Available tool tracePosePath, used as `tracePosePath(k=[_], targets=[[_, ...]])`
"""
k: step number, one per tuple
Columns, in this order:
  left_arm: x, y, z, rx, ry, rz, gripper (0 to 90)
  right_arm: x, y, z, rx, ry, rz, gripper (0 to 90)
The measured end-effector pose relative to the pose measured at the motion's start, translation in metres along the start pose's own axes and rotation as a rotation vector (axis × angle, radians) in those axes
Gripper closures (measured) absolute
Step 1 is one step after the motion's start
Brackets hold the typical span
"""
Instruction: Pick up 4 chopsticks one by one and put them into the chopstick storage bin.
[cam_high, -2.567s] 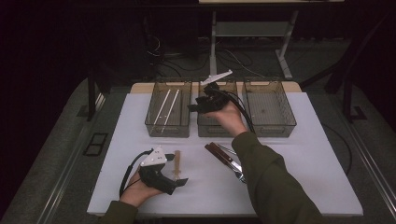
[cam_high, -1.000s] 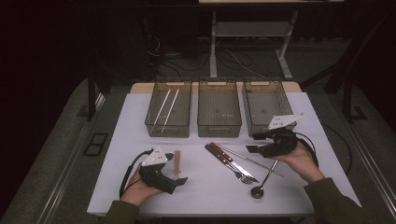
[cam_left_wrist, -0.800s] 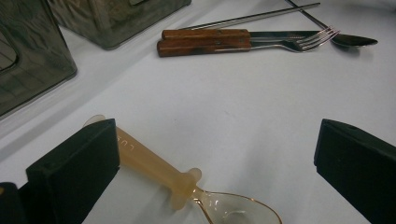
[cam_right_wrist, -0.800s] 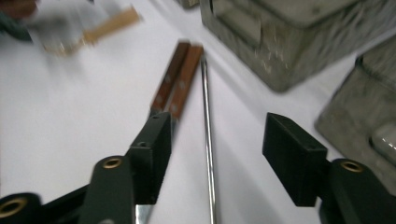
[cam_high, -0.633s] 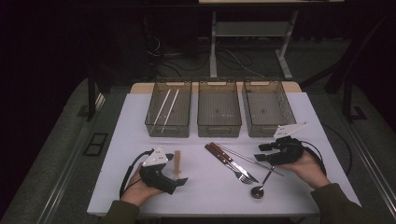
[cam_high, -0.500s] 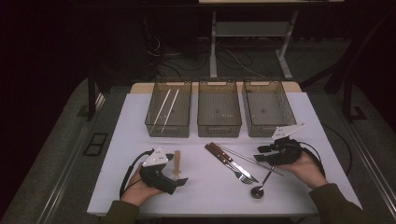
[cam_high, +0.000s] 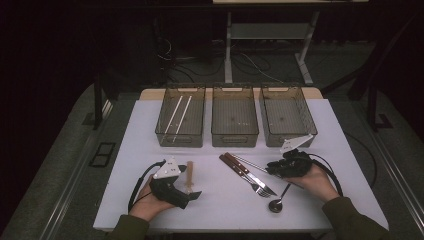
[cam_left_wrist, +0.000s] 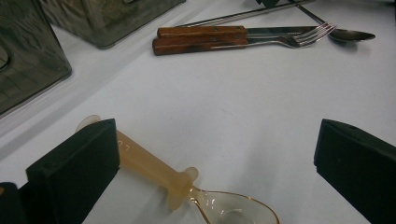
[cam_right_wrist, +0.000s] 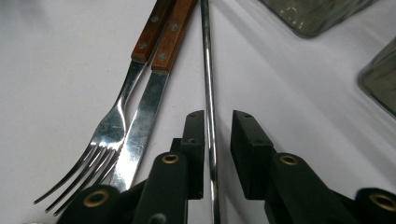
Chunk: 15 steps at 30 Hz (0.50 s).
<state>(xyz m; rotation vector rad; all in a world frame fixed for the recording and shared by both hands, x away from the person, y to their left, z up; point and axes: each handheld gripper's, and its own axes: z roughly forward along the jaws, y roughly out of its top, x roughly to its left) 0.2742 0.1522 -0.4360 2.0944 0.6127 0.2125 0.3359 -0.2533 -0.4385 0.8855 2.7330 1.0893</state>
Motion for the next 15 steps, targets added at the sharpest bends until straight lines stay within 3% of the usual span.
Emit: tracePosePath(k=[15], targets=[[-0.0003,-0.0003,0.0008,0.008,-0.002,0.005,0.0,0.0049,-0.0001,0.0106,0.016,-0.014,-0.049,81.8]])
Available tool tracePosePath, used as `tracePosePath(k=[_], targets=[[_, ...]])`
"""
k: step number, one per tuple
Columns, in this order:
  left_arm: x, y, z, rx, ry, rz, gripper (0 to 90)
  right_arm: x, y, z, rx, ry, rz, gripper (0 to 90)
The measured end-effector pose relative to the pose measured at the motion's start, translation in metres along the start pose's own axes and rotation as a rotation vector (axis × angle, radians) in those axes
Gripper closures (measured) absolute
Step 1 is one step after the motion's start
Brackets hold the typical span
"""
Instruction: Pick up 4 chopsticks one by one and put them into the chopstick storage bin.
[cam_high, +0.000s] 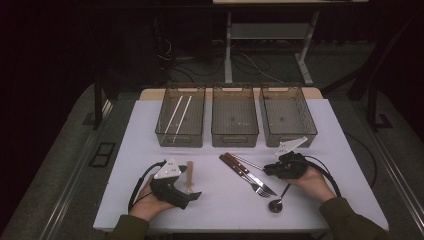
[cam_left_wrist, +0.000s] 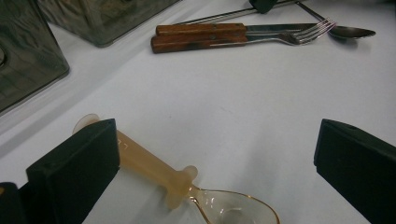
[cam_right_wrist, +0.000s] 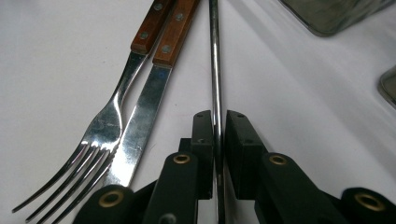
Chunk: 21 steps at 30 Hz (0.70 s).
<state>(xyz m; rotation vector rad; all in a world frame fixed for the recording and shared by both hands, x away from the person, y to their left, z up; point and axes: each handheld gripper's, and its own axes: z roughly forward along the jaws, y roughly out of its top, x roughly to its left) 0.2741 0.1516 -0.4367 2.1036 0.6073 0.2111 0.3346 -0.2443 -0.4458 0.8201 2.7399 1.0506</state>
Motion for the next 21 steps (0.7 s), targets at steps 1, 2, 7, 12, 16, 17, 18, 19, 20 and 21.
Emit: tracePosePath(k=[1,2,7,12,16,17,18,19,20,21], targets=[[0.0000,0.0000,0.0000,0.000,0.000,0.000,0.0,0.0011,0.0000,0.0001,0.002,-0.006,-0.006,82.0],[0.0000,0.0000,0.0001,0.000,0.000,0.000,0.0,0.0020,-0.0001,0.0003,0.001,-0.012,-0.015,82.2],[-0.0001,-0.0001,0.0004,0.005,-0.002,0.001,0.0,0.0038,-0.0005,0.0006,0.001,-0.023,-0.031,84.4],[-0.0002,-0.0001,0.0006,0.007,-0.004,0.001,0.0,0.0033,-0.0014,0.0006,-0.005,-0.016,-0.023,85.0],[-0.0003,-0.0002,0.0008,0.008,-0.004,0.002,0.0,0.0044,-0.0011,0.0006,-0.004,-0.024,-0.026,85.3],[-0.0003,-0.0002,0.0007,0.009,-0.005,0.001,0.0,0.0046,-0.0010,0.0006,-0.003,-0.027,-0.025,85.3],[-0.0004,-0.0002,0.0007,0.008,-0.005,0.002,0.0,0.0043,-0.0008,0.0005,-0.002,-0.026,-0.021,85.4],[-0.0004,-0.0001,0.0007,0.008,-0.005,0.002,0.0,0.0042,-0.0006,0.0005,-0.002,-0.026,-0.010,85.5],[-0.0004,-0.0001,0.0006,0.008,-0.005,0.002,0.0,0.0042,-0.0005,0.0005,-0.001,-0.026,-0.008,85.5],[-0.0004,-0.0001,0.0006,0.009,-0.005,0.003,0.0,0.0043,-0.0001,0.0002,0.002,-0.025,-0.006,85.5]])
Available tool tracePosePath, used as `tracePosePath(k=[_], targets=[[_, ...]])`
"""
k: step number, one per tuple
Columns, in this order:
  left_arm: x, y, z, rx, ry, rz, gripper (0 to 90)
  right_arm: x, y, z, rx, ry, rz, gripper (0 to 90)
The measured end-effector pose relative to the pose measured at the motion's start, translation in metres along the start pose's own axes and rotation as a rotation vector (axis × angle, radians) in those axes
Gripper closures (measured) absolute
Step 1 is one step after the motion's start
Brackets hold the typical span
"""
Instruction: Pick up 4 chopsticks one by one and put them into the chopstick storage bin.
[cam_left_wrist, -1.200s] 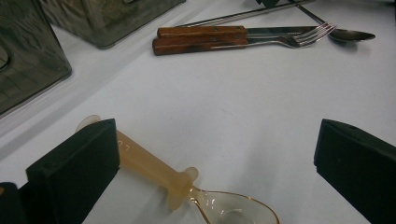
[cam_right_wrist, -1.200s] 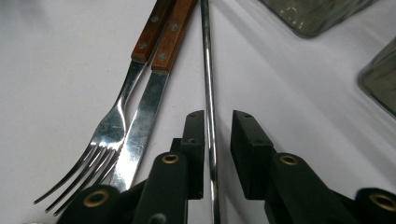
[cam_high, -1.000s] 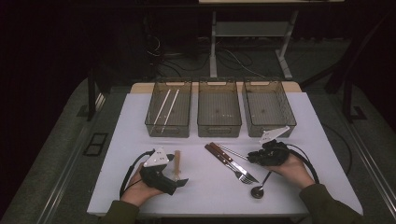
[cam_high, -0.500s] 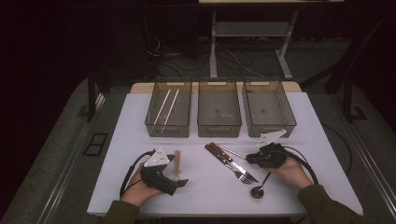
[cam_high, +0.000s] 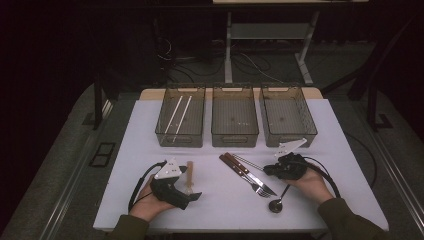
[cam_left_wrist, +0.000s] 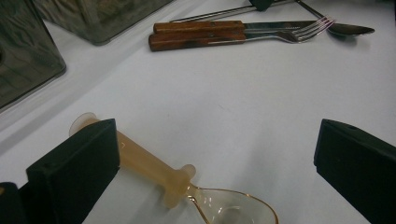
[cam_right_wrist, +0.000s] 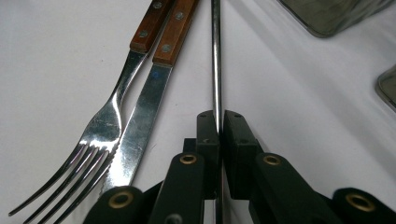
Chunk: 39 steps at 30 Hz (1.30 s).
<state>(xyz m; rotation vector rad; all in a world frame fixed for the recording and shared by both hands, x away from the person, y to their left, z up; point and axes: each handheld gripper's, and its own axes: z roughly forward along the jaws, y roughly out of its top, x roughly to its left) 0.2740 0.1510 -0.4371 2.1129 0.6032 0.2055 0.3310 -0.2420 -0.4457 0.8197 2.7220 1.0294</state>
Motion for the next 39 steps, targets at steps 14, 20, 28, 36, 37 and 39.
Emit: tracePosePath(k=[14,20,28,36,37,39], targets=[[0.000,0.000,0.000,-0.001,0.000,-0.001,0.0,-0.006,0.002,-0.019,-0.039,0.010,0.015,85.5],[0.000,0.000,0.000,0.002,0.000,-0.001,0.0,-0.008,0.003,-0.026,-0.057,0.012,0.027,85.5],[0.001,0.000,0.000,0.000,0.002,-0.008,0.0,-0.009,0.008,-0.031,-0.085,0.031,0.043,85.5],[0.001,0.000,0.000,-0.010,0.000,-0.016,0.0,-0.009,0.021,-0.036,-0.118,0.047,0.054,85.4],[0.001,0.000,0.000,-0.011,0.000,-0.018,0.0,-0.009,0.023,-0.036,-0.119,0.050,0.053,85.4],[0.001,0.000,0.000,-0.010,0.000,-0.018,0.0,-0.008,0.027,-0.035,-0.126,0.053,0.051,85.4]])
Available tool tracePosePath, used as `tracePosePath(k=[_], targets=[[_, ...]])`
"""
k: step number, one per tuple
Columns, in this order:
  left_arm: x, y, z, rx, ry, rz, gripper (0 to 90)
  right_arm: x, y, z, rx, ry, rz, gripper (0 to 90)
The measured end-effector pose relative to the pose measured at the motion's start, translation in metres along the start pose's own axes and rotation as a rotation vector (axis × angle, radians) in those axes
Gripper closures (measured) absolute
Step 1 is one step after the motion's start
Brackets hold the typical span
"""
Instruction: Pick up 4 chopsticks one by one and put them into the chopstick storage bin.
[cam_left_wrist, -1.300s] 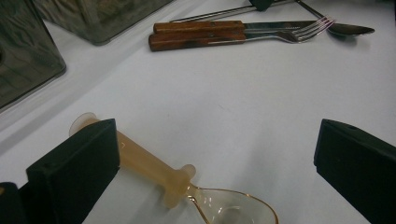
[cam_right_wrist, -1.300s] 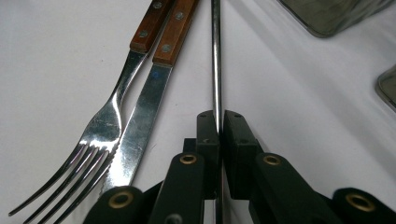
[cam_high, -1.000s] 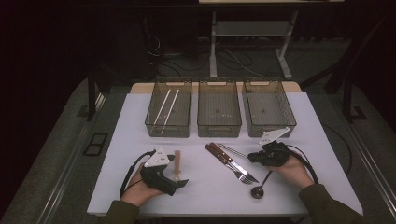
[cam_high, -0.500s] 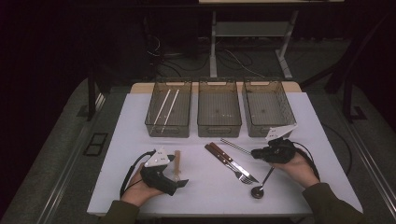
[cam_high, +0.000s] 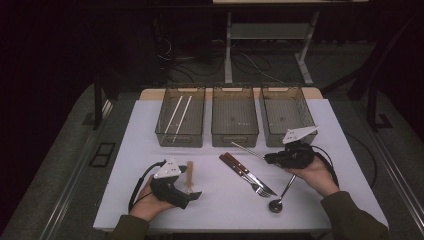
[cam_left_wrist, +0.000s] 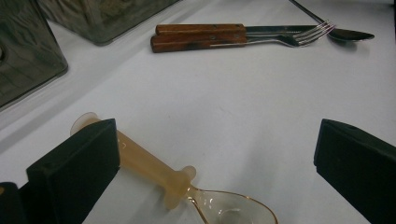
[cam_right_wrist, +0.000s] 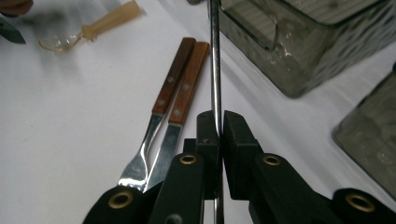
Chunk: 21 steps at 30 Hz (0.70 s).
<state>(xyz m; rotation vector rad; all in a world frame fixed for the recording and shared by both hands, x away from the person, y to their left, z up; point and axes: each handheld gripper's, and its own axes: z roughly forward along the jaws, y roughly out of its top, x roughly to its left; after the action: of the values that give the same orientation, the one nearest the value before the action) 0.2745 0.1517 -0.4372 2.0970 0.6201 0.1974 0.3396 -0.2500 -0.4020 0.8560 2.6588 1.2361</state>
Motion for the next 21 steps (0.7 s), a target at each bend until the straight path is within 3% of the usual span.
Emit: tracePosePath(k=[13,21], targets=[[0.000,0.000,0.000,-0.002,-0.008,-0.002,0.0,-0.002,0.030,0.009,-0.045,0.023,0.025,85.5],[0.000,0.000,0.000,0.003,-0.005,0.001,0.0,-0.001,0.054,0.013,-0.055,0.018,0.013,85.4]])
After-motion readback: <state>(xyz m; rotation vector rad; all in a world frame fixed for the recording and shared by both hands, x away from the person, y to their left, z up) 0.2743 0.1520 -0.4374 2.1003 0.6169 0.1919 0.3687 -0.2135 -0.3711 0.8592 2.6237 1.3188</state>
